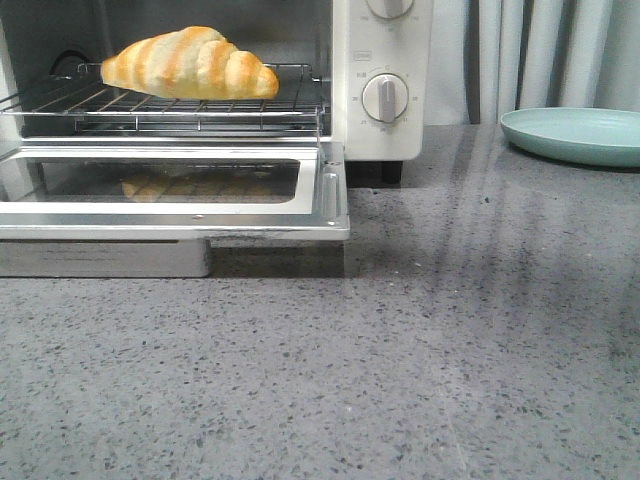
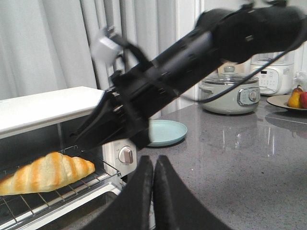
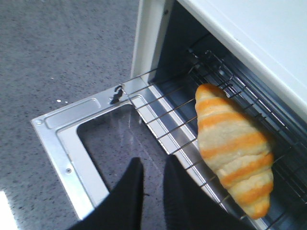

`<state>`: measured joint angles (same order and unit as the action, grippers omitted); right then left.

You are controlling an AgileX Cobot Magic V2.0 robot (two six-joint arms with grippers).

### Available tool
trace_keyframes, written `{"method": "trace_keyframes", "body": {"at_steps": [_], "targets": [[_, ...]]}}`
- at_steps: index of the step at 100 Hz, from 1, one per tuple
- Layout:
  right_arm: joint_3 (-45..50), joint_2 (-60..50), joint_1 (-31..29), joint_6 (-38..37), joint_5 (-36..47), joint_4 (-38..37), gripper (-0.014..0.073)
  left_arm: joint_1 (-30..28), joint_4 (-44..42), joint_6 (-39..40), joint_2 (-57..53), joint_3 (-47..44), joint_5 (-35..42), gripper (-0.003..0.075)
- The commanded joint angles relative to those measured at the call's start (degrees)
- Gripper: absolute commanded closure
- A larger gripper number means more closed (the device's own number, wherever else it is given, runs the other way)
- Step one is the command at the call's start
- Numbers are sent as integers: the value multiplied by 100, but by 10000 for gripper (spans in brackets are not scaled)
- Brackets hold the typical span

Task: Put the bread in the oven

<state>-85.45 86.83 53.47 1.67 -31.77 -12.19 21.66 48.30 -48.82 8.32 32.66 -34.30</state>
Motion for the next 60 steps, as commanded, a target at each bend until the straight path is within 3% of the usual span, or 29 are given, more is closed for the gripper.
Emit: {"method": "trace_keyframes", "body": {"at_steps": [1,34,60], "targets": [[241,-848,16,35,339,-53,658,-12,163,52,80,175,342,742],[2910,-4042,-11,-36,678,-430,659,-12,-130,52,80,60,457,742],[4486,-6193,-466,-113,657,-948,659,-12,-130,52,80,-312,898,742]]}}
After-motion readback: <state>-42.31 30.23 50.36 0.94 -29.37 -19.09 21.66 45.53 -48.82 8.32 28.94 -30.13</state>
